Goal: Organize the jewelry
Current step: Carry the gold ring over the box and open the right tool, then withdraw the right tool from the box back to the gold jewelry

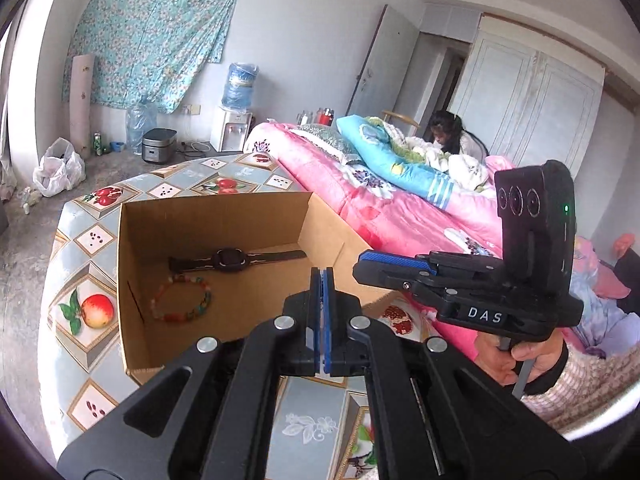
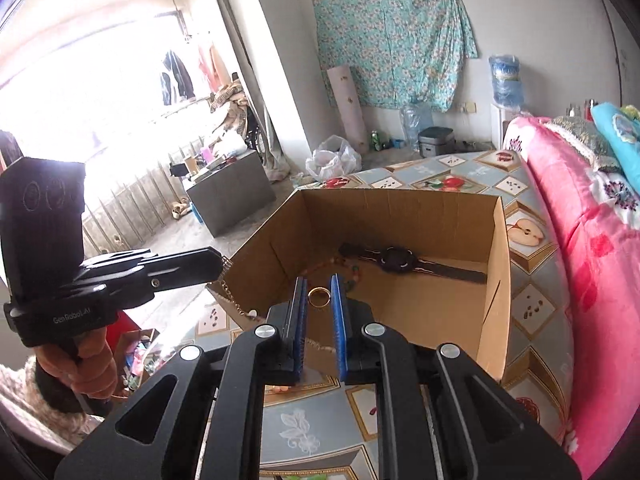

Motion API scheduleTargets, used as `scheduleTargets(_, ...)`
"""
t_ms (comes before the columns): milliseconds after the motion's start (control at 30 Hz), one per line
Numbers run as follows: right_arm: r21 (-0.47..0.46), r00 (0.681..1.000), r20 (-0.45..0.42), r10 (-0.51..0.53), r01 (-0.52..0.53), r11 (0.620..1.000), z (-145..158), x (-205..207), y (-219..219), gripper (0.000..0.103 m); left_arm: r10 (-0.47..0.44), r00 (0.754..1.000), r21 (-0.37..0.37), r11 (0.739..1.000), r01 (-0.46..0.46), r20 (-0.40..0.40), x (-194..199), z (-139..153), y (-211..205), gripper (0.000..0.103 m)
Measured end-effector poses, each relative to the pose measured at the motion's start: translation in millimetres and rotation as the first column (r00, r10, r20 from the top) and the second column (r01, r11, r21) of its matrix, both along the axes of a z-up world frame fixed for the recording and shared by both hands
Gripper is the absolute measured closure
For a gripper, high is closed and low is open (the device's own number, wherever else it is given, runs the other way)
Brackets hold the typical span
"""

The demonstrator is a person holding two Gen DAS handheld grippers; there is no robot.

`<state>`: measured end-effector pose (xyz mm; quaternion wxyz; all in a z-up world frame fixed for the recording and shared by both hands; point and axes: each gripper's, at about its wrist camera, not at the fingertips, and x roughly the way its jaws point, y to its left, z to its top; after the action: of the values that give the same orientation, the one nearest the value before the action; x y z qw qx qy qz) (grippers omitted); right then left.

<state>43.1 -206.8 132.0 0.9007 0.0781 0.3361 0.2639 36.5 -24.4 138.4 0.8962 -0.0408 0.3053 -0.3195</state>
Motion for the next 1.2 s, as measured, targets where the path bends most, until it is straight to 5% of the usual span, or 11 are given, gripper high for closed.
scheduleTargets(233,-0.025,0.959,-0.284,0.012,-0.02,1.0,-30.8,82.0,10.1,0.091,0.03,0.962,0.113,0.994,0.001,-0.27,88.5,-41.6,-17.9,0.103)
scheduleTargets(500,-0.095,0.912,-0.41,0.012,-0.056,0.994,-65.5,115.2,21.3,0.09,0.111,0.897,0.214,0.977,-0.02,-0.427,120.9,-84.7,-21.3,0.098)
scheduleTargets(567,-0.1,0.912,-0.41,0.007,-0.052,0.994,-65.3,117.5,20.7,0.09,0.115,0.894,0.201,0.979,-0.029,-0.433,121.4,-85.8,-19.7,0.091)
scheduleTargets(1200,-0.028,0.935,-0.354,0.006,-0.017,0.999,-48.5,116.4,7.4,0.081,0.165,0.947,0.19,0.975,-0.114,-0.275,101.9,-50.7,-9.2,0.085)
